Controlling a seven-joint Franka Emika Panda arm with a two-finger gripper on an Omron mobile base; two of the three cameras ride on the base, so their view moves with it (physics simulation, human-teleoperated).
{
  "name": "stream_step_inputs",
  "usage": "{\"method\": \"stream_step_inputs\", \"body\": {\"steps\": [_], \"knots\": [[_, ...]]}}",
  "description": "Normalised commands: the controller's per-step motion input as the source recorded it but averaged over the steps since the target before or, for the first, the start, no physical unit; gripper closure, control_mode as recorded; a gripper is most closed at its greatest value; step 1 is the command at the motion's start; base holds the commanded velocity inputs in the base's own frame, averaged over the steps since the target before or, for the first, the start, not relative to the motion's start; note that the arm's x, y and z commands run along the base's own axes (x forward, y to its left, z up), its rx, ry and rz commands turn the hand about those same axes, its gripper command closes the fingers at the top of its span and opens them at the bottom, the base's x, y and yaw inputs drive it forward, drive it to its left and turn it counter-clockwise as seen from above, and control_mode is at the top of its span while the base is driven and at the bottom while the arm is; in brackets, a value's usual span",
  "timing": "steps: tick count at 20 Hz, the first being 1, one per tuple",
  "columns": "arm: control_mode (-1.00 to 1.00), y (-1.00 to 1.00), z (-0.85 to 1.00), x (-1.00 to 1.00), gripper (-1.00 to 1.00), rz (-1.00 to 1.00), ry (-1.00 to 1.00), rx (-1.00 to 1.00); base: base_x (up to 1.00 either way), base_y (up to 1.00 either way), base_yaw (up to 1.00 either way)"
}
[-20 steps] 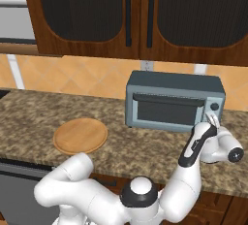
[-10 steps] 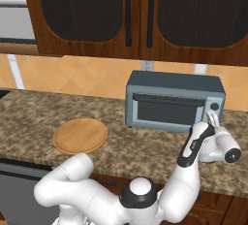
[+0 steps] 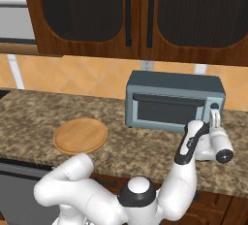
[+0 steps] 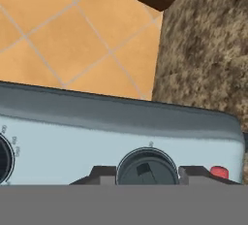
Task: Pick up the kebab skewer and baguette bread, and place them inside the toaster oven. Close the toaster oven door and start by setting the timer.
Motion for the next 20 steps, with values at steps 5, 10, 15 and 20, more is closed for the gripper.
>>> {"method": "stream_step_inputs", "body": {"steps": [5, 10, 15, 20], "knots": [[-1.0, 0.0, 0.19, 0.0, 1.0, -0.1, 0.0, 0.31, 0.0, 0.0, 0.0], [-1.0, 0.0, 0.2, 0.0, 1.0, -0.09, 0.0, 0.33, 0.0, 0.0, 0.0], [-1.0, 0.0, 0.22, 0.0, 1.0, -0.09, 0.0, 0.36, 0.0, 0.0, 0.0], [-1.0, 0.0, 0.16, 0.0, 1.0, -0.09, 0.0, 0.38, 0.0, 0.0, 0.0]]}}
